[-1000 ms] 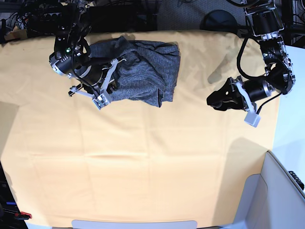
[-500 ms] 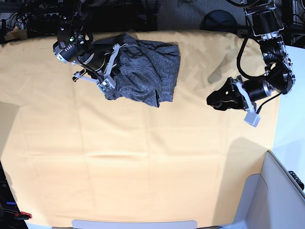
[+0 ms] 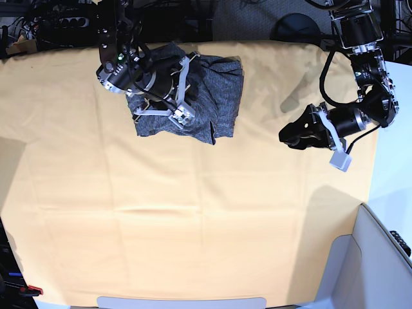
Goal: Fold the T-shirt properly
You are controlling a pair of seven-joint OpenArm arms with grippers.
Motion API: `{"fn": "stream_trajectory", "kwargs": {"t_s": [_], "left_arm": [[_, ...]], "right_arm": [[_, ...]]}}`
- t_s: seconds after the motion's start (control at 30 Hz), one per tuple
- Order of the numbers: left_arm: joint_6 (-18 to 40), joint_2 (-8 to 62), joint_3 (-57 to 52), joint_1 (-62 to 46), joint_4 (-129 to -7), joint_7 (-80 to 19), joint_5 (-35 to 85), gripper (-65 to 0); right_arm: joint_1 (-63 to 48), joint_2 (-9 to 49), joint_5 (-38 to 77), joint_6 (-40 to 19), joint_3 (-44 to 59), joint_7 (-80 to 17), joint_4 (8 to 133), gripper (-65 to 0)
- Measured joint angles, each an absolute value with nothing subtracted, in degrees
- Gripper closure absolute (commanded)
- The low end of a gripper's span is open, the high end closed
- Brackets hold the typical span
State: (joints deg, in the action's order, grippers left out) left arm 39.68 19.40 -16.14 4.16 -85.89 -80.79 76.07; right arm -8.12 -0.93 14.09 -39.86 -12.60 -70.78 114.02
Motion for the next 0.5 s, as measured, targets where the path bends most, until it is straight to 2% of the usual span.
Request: {"fn": "stream_trajectory", "kwargs": {"t_s": [0.17,0.27,0.37,0.5], "left_arm": [[39.68,19.38,-16.14,4.19,-85.84,-80.79,75.83,-26.7],[39.68,19.40,-16.14,4.14,-85.84,-80.84,75.79,-26.7],[39.68,19.38,-16.14,4.27,-85.84,-80.82,75.88,-26.7],[39.68,19.40,-16.14,4.14,-85.84,-80.82,75.83,-26.7]], "right_arm": [[-6.24,-0.82,14.09,-39.88,-20.95,-70.96,110.48,-7.9],[-4.62,-0.95,14.66,-39.90,-21.50,-70.50,110.50,-7.8],[-2.85,-0.84,14.31,-39.03,-18.92,-70.81,111.66,-7.8],[-1.61,-0.38,14.55,-32.75,-11.11,-70.26,113.32,-7.8]]}}
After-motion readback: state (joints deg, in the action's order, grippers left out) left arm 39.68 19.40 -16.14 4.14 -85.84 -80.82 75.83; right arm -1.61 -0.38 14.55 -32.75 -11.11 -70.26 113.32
